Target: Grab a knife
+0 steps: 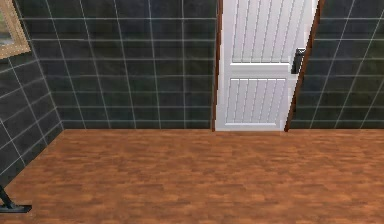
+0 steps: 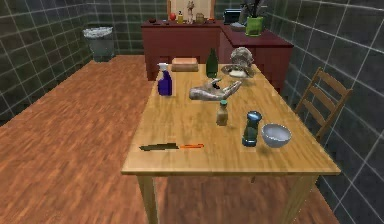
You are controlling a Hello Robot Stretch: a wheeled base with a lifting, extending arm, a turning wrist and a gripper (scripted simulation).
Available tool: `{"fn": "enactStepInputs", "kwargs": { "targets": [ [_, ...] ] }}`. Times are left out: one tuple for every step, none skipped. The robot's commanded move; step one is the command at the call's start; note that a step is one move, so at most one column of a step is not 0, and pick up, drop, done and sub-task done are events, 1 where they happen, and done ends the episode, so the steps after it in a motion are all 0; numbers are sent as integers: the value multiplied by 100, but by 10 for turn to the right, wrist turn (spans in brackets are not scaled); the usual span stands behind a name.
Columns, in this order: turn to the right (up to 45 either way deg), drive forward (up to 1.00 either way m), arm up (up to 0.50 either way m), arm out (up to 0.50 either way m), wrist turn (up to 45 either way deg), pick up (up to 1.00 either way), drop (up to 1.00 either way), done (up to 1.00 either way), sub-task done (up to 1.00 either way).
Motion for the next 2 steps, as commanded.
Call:
{"fn": "enactStepInputs", "kwargs": {
  "targets": [
    [0,0,50,0,0,0,0,0,0],
    [0,0,34,0,0,0,0,0,0]
  ]
}}
